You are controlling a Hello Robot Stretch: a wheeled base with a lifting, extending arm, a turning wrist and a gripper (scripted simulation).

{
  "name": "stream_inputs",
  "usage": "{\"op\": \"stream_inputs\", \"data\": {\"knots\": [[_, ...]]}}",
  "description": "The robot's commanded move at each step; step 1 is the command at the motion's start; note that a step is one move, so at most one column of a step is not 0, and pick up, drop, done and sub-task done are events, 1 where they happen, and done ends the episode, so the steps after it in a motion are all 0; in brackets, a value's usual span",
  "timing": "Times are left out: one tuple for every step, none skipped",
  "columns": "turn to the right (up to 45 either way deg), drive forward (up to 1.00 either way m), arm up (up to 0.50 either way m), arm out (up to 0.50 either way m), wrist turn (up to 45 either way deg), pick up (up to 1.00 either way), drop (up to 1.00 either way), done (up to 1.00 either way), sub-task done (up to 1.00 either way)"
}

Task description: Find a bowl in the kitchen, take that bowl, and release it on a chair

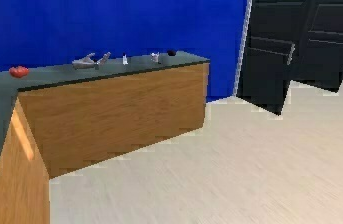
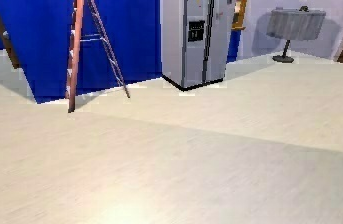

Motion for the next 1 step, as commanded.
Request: {"op": "stream_inputs", "data": {"knots": [[-15.0,0.0,0.0,0.0,0.0,0.0,0.0,0.0,0.0]]}}
